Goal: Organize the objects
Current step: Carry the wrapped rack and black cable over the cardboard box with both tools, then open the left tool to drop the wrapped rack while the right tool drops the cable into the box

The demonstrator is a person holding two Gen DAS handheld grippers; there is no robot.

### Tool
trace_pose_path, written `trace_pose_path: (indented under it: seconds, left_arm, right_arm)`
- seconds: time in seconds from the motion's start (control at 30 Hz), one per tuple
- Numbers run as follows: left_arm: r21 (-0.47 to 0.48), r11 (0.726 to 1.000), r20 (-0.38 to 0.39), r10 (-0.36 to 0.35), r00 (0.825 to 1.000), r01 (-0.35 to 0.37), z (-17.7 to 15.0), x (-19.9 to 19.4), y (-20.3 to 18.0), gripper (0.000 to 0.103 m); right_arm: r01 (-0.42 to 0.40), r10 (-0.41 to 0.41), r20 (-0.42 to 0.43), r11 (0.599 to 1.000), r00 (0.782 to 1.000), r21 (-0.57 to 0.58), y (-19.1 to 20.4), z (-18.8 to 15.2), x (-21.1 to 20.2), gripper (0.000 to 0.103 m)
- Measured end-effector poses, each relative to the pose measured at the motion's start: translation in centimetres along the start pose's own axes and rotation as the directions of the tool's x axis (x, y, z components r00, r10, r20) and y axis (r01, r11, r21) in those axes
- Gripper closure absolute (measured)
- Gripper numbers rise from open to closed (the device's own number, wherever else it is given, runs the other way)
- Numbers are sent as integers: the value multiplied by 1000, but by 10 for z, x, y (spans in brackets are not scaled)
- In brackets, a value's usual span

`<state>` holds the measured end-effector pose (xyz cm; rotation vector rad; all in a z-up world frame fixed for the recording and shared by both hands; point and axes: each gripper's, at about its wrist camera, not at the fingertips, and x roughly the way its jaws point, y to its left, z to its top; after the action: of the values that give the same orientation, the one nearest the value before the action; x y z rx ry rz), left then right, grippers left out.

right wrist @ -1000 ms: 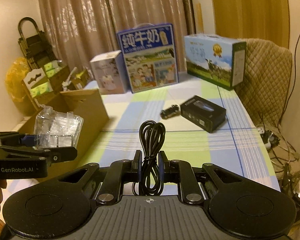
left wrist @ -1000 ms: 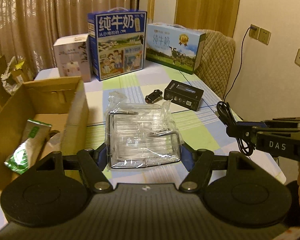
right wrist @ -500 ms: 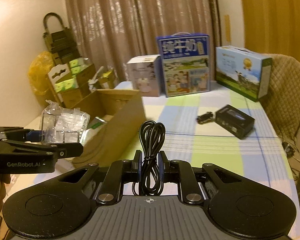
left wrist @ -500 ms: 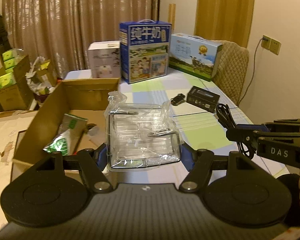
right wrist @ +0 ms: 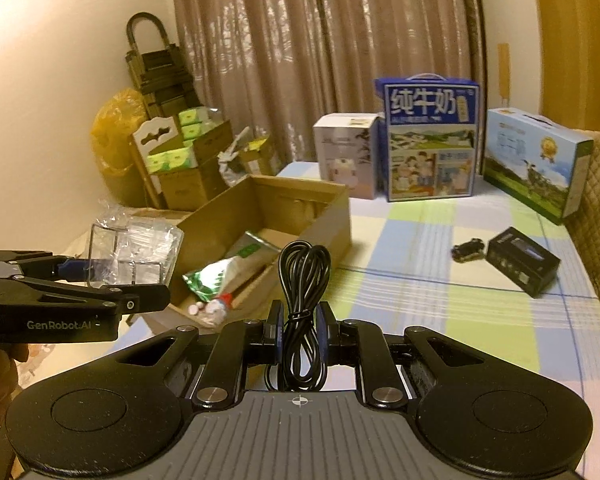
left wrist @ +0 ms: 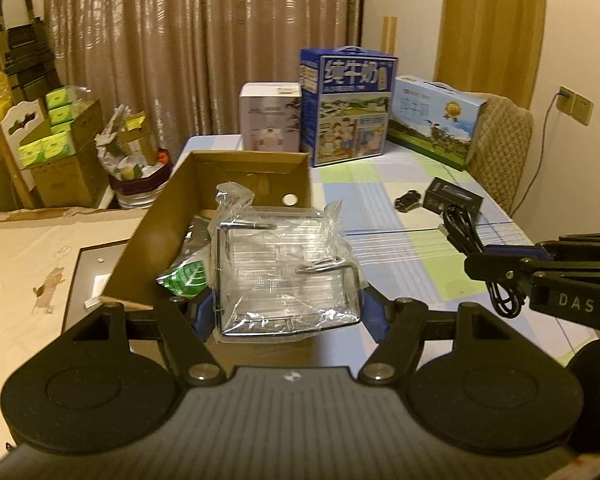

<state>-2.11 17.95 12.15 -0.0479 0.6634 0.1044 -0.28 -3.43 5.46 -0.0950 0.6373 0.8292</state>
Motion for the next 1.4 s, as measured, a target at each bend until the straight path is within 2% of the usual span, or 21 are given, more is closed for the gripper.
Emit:
trace_pose_path:
  seconds: [0.37, 0.67, 1.03, 1.4]
  left_arm:
    - [-27, 998, -8, 54, 999, -54, -3, -1, 40, 37]
    - [-27, 997, -3, 70, 998, -70, 13, 10, 67, 37]
    - [-27, 998, -24, 53, 998, -53, 25, 40, 87, 37]
    - [-29, 999, -25, 30, 999, -31, 40, 76, 103, 36]
  right_arm:
    - [-55, 55, -15, 998, 998, -41, 36, 10, 28, 90]
    - [-81, 80, -26, 996, 996, -43, 51, 23, 55, 90]
    - [-86, 84, -42, 995, 996, -43, 60, 40, 98, 90]
    - [-64, 63, -75, 998, 995, -23, 51, 44, 136, 90]
